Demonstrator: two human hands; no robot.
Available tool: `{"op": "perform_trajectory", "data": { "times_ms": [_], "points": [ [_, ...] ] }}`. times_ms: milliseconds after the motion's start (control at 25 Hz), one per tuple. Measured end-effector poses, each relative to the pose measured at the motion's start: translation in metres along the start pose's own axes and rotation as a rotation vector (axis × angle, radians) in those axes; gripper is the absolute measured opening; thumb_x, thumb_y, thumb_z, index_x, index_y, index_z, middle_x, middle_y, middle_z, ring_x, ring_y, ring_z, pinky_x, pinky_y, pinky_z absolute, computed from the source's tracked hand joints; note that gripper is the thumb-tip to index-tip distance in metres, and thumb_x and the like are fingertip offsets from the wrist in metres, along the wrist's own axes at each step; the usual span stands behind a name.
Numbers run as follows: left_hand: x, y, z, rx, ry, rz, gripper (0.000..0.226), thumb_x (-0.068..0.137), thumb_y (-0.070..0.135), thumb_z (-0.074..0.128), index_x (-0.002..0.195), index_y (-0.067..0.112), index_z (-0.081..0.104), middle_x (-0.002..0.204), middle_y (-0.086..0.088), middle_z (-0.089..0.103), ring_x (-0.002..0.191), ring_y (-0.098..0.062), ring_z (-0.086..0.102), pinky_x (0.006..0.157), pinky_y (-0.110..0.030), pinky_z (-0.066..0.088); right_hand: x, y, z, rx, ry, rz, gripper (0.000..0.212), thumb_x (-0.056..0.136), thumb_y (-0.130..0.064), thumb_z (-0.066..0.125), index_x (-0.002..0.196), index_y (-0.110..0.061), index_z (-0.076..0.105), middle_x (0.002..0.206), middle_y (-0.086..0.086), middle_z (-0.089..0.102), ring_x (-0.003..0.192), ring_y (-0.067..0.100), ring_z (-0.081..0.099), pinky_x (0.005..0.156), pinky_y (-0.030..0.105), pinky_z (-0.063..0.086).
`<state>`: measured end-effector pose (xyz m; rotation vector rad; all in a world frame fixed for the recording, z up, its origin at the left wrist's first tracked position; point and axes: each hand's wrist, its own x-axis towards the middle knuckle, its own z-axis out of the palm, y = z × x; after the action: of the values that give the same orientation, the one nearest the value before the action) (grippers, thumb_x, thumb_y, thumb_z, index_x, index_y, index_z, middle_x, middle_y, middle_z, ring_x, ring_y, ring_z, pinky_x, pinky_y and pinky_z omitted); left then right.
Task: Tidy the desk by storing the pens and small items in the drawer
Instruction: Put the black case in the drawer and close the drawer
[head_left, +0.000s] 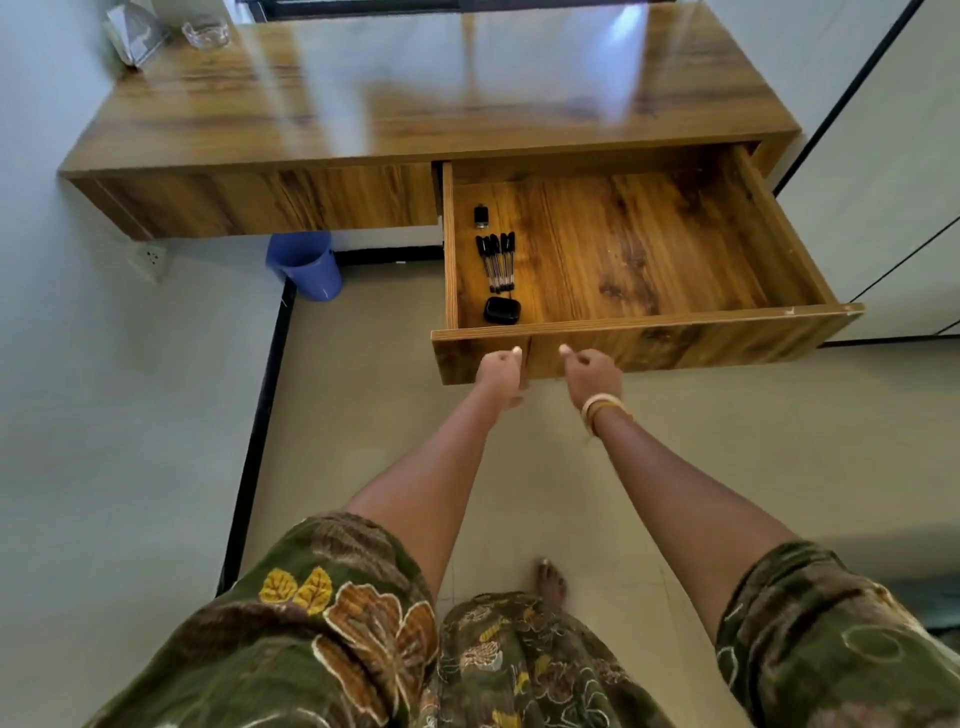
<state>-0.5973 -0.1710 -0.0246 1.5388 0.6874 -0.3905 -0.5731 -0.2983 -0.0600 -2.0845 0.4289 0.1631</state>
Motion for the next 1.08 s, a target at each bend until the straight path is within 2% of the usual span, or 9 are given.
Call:
{"op": "perform_trajectory", "data": {
  "times_ms": [40,80,120,200,280,400,520,600,1080],
  "points": [
    [0.004,0.010,0.007,-0.286,-0.055,-0.088,0.038,0.103,0.032,0.039,0.131,0.006,0.047,0.140,-0.018,0.049,0.122,-0.033,0.054,0.097,-0.045,0.051,0.011,-0.010,-0.007,0.343,-0.046,0.251,0.046,0.091,-0.042,0.058,0.116,-0.004,0.060,0.117,0.015,0.063,0.109,0.035,0.059,0.086,0.040,0.050],
    [0.009,0.019,0.013,-0.523,-0.098,-0.151,0.047,0.103,0.033,0.038,0.140,0.004,0.037,0.146,-0.020,0.041,0.129,-0.036,0.049,0.097,-0.045,0.051,0.023,-0.018,-0.013,0.658,-0.078,0.421,0.054,0.089,-0.041,0.061,0.128,-0.005,0.052,0.129,0.013,0.055,0.118,0.034,0.054,0.096,0.045,0.049],
    [0.015,0.025,0.019,-0.699,-0.102,-0.202,0.055,0.102,0.033,0.040,0.146,0.003,0.026,0.152,-0.022,0.032,0.134,-0.038,0.043,0.098,-0.046,0.050,0.036,-0.024,-0.020,0.856,-0.053,0.518,0.058,0.089,-0.039,0.062,0.135,-0.008,0.046,0.135,0.012,0.049,0.123,0.034,0.049,0.099,0.047,0.047],
    [0.029,0.039,0.032,-0.933,-0.060,-0.303,0.061,0.101,0.030,0.044,0.150,0.005,0.018,0.155,-0.023,0.022,0.138,-0.042,0.036,0.099,-0.048,0.049,0.064,-0.032,-0.035,0.954,0.020,0.622,0.055,0.092,-0.036,0.058,0.138,-0.010,0.041,0.138,0.013,0.045,0.124,0.036,0.048,0.099,0.051,0.048],
    [0.043,0.052,0.045,-1.087,0.041,-0.383,0.055,0.102,0.019,0.043,0.150,0.007,0.018,0.154,-0.026,0.021,0.138,-0.045,0.033,0.101,-0.053,0.047,0.082,-0.033,-0.043,0.817,0.042,0.633,0.048,0.099,-0.027,0.045,0.141,-0.007,0.037,0.142,0.016,0.043,0.128,0.038,0.047,0.100,0.048,0.047],
    [0.063,0.069,0.057,-1.101,0.173,-0.438,0.055,0.100,0.006,0.034,0.151,0.008,0.014,0.153,-0.026,0.020,0.138,-0.048,0.028,0.104,-0.059,0.040,0.101,-0.042,-0.042,0.780,0.031,0.615,0.044,0.102,-0.016,0.031,0.144,0.000,0.032,0.148,0.021,0.039,0.132,0.037,0.045,0.101,0.044,0.044],
    [0.080,0.082,0.060,-1.050,0.218,-0.392,0.053,0.101,0.012,0.043,0.149,0.008,0.021,0.150,-0.026,0.025,0.137,-0.050,0.031,0.101,-0.059,0.043,0.114,-0.059,-0.040,0.765,0.104,0.679,0.049,0.097,-0.022,0.052,0.139,-0.003,0.036,0.136,0.022,0.046,0.120,0.042,0.052,0.094,0.054,0.051],
    [0.092,0.089,0.063,-1.015,0.229,-0.334,0.052,0.099,0.018,0.049,0.145,0.007,0.028,0.147,-0.027,0.031,0.134,-0.050,0.035,0.096,-0.058,0.048,0.128,-0.066,-0.038,0.843,0.097,0.683,0.050,0.093,-0.023,0.060,0.136,-0.003,0.040,0.132,0.021,0.048,0.116,0.041,0.053,0.085,0.052,0.056],
    [0.180,0.161,0.054,-1.114,0.273,-0.326,0.060,0.096,0.018,0.055,0.147,0.008,0.026,0.152,-0.027,0.022,0.137,-0.053,0.026,0.094,-0.061,0.048,0.221,-0.112,-0.016,0.886,0.086,0.621,0.043,0.091,-0.021,0.064,0.126,-0.002,0.047,0.117,0.016,0.051,0.110,0.036,0.056,0.081,0.042,0.060]
  ]
}}
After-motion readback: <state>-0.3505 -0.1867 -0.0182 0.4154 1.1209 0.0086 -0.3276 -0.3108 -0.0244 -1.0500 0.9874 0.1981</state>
